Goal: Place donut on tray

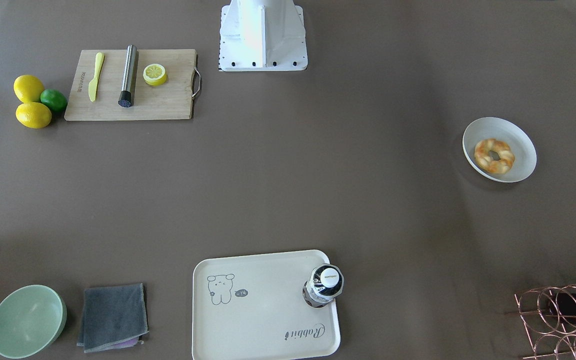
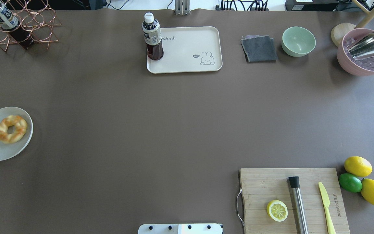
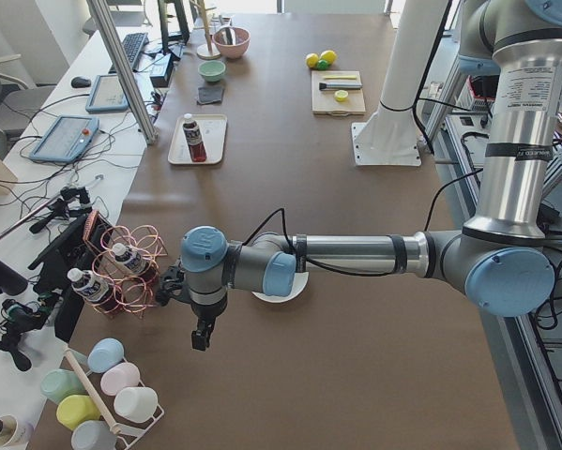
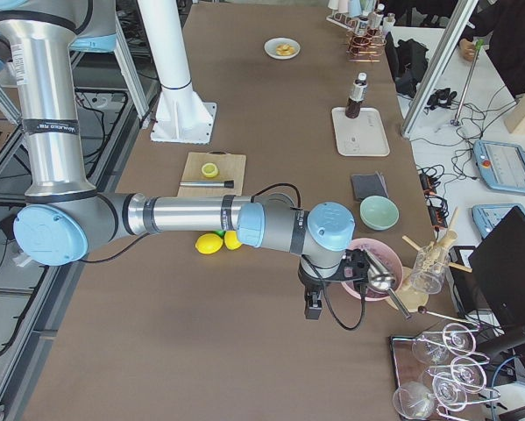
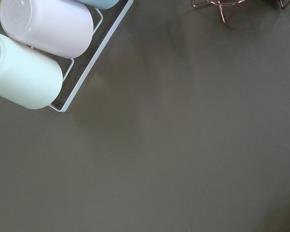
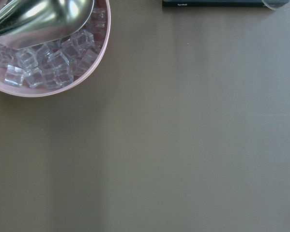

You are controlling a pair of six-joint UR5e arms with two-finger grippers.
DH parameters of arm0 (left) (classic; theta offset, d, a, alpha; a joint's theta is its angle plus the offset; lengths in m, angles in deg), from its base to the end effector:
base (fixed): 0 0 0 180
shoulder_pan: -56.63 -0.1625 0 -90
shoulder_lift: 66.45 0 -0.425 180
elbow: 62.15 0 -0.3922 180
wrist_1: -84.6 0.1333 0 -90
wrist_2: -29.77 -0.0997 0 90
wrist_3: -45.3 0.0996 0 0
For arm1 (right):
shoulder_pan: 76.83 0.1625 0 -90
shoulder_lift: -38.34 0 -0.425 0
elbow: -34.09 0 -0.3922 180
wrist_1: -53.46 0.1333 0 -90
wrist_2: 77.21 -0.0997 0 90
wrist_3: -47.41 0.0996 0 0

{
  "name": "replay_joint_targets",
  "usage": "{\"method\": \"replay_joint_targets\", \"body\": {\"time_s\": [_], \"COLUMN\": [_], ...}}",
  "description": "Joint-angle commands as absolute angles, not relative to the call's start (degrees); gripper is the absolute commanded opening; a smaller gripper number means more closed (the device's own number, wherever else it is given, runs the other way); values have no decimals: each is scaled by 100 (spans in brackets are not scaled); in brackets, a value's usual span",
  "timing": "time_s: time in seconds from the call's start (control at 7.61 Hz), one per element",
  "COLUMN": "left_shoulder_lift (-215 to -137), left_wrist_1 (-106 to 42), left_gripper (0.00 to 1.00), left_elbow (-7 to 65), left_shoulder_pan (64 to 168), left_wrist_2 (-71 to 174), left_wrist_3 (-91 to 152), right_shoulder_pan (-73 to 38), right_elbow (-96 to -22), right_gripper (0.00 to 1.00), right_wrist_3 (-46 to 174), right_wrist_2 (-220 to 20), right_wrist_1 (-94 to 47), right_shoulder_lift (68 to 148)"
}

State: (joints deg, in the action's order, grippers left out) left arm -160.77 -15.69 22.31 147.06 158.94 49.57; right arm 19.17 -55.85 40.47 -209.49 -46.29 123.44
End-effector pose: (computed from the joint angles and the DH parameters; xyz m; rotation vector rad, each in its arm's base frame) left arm -0.0744 -0.5342 0.6552 0.1800 0.6757 0.1184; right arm 0.1203 -0.5104 0.6348 0.0019 -0.7420 0.0160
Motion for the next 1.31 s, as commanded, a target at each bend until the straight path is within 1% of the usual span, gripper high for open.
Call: {"method": "replay_joint_targets", "body": {"time_s": [0.0,0.26,0.53,0.66,0.79,0.92,1.18], "left_shoulder_lift": [-16040,-16005,-15987,-15918,-15700,-15323,-14908], "left_wrist_1": [-1586,-1603,-1612,-1673,-2100,-2888,-4261], "left_gripper": [99,99,99,99,99,99,99], "left_elbow": [2267,2275,2275,2345,2615,2723,2715], "left_shoulder_pan": [14707,14707,14698,14672,14306,13850,13146], "left_wrist_2": [15923,15932,16683,17027,17004,16969,16768], "left_wrist_3": [4979,4987,4935,4169,3230,2568,1231], "right_shoulder_pan": [1836,1835,1835,1835,1835,1835,1835], "right_elbow": [-5574,-5591,-5591,-5591,-5617,-5618,-5574], "right_gripper": [100,100,100,100,100,100,100], "right_wrist_3": [4267,4258,4258,4258,4258,4258,4258], "right_wrist_2": [-20949,-20957,-20966,-20966,-20966,-20966,-20957], "right_wrist_1": [-4603,-4612,-4612,-4603,-4612,-4612,-4586], "right_shoulder_lift": [12324,12342,12350,12377,12394,12403,12403]}}
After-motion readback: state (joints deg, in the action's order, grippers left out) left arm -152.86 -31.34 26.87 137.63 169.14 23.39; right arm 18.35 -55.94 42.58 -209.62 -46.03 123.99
